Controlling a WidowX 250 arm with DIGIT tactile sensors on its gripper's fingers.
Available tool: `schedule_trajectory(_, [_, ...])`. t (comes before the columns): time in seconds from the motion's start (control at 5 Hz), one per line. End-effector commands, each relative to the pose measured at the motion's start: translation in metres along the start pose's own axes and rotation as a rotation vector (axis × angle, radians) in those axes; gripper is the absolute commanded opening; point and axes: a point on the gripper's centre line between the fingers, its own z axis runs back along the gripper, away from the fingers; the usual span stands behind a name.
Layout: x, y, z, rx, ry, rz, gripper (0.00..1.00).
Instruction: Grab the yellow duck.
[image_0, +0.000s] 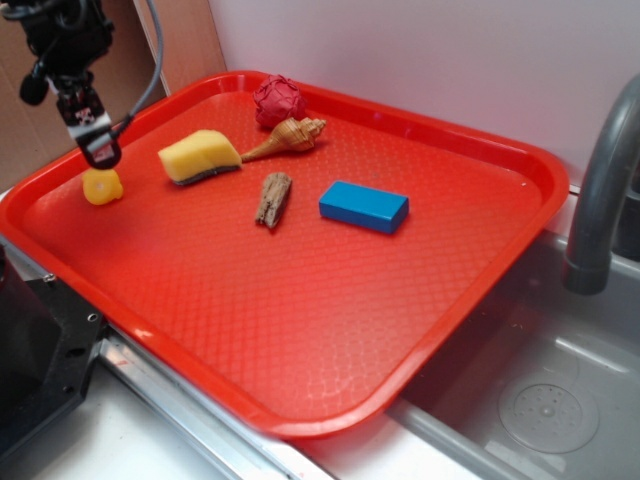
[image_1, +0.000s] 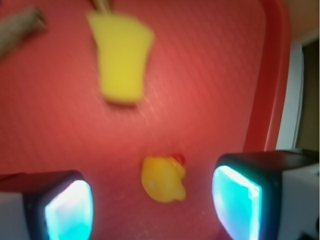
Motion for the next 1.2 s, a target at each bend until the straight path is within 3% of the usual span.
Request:
schedule_trajectory(0.0, [0.003, 0.008, -0.030, 0.084, 0.084, 0.010, 1.00])
schedule_trajectory(0.4, [-0.004, 0.004, -0.033, 0.063, 0.103, 0.012, 1.00])
schedule_trajectory(0.6, [-0.003, 0.002, -0.042, 0.084, 0.154, 0.042, 0.22])
schedule_trajectory(0.8, [-0.003, 0.007, -0.054, 0.096, 0.194, 0.080, 0.00])
schedule_trajectory(1.0, [-0.001, 0.007, -0.062, 0.088, 0.206, 0.078, 0.00])
